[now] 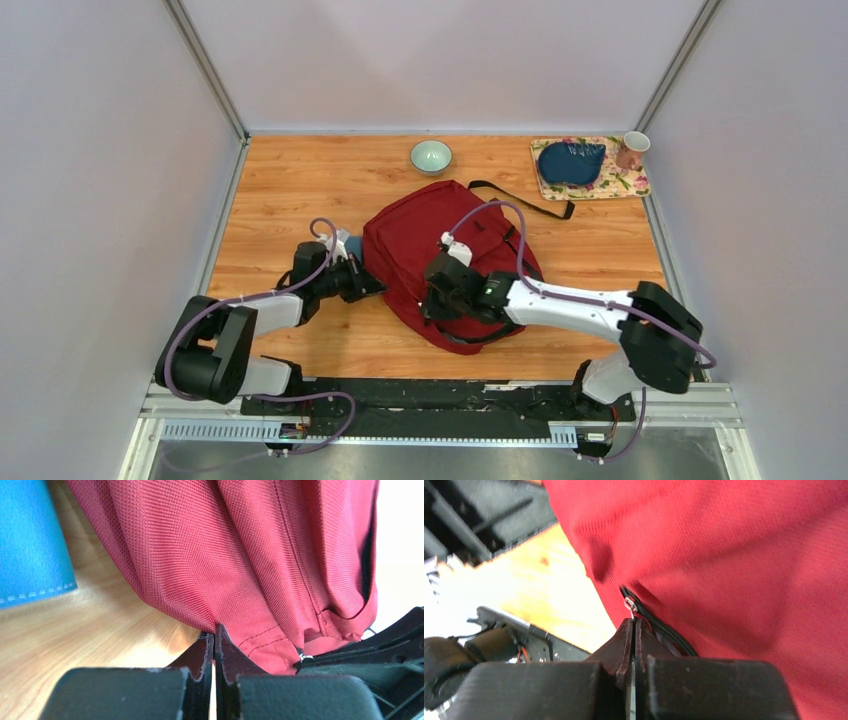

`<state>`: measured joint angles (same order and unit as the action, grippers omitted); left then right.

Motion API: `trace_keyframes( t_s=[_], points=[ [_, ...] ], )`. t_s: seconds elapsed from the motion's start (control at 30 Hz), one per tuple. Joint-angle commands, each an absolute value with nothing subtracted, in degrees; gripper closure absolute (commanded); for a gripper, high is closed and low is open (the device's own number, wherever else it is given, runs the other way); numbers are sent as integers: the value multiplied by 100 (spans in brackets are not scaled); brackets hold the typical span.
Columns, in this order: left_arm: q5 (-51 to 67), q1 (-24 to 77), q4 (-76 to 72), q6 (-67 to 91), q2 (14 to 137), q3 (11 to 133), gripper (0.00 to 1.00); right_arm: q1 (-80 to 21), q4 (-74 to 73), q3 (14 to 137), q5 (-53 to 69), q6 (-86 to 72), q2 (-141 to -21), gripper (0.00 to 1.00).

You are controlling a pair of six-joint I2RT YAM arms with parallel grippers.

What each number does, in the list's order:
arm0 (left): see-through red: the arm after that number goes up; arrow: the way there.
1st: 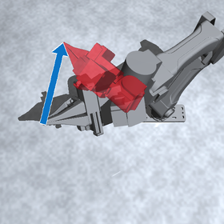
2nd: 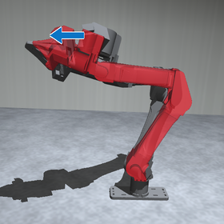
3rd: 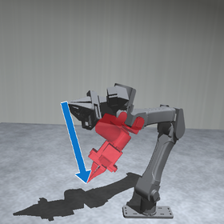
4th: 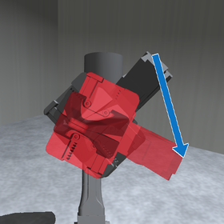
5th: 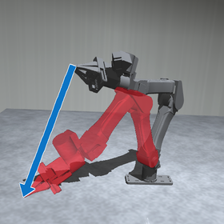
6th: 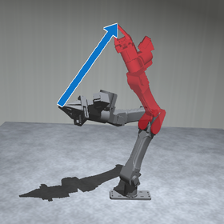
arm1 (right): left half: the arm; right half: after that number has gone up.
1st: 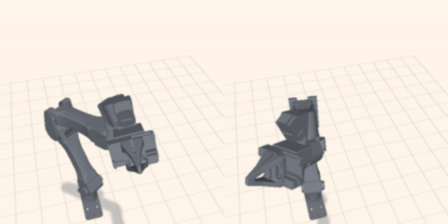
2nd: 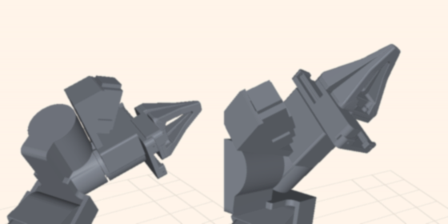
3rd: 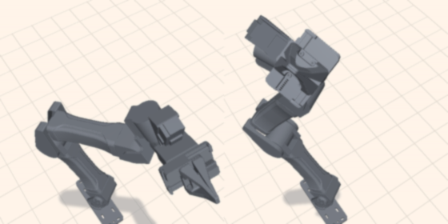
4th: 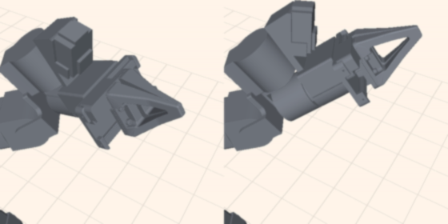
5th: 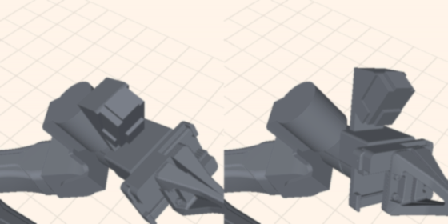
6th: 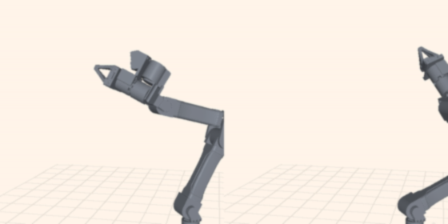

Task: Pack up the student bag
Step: Zip the student bag at the center of the board.

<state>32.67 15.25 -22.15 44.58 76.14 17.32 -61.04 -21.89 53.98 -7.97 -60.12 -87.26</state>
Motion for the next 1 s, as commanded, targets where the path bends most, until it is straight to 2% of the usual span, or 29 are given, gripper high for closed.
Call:
trace_keyframes(
  t_s=[0.0, 0.2, 0.3, 0.33, 0.37, 0.4, 0.47, 0.5, 0.63, 0.97],
  points=[
    [3576, 741, -2522, 4411, 7997, 2214, 100, -6100, -2285, 4677, -292, -5265, -7824, 100],
    [4139, 404, -2514, 4456, 8455, 2900, 100, -6100, -2144, 3798, 80, -5300, -6927, 100],
    [4227, 396, -2514, 4482, 8473, 2953, 100, -6091, -2188, 3823, 9, -5230, -6838, 100],
    [4245, 396, -2531, 4500, 8455, 2892, 96, -6091, -2188, 3936, 9, -5177, -6855, 100],
    [4350, 396, -2575, 4578, 8385, 2831, 87, -6091, -2154, 3998, 9, -5142, -6890, 100],
    [4420, 396, -2680, 4666, 8324, 2752, 69, -6091, -2145, 4069, 9, -5098, -7004, 100],
    [4543, 396, -2953, 4851, 8053, 2401, 55, -6091, -2110, 4306, 9, -5019, -7162, 100],
    [4518, 404, -2901, 4843, 7929, 2295, 45, -6091, -2101, 4385, 9, -5001, -7233, 100],
    [4369, 396, -2209, 4597, 7200, 1750, 34, -6100, -1899, 4614, 53, -4939, -7514, 100],
    [4044, 545, -1020, 4447, 5389, 879, 29, -6100, -1617, 4623, 193, -4790, -7532, 100]
  ],
)
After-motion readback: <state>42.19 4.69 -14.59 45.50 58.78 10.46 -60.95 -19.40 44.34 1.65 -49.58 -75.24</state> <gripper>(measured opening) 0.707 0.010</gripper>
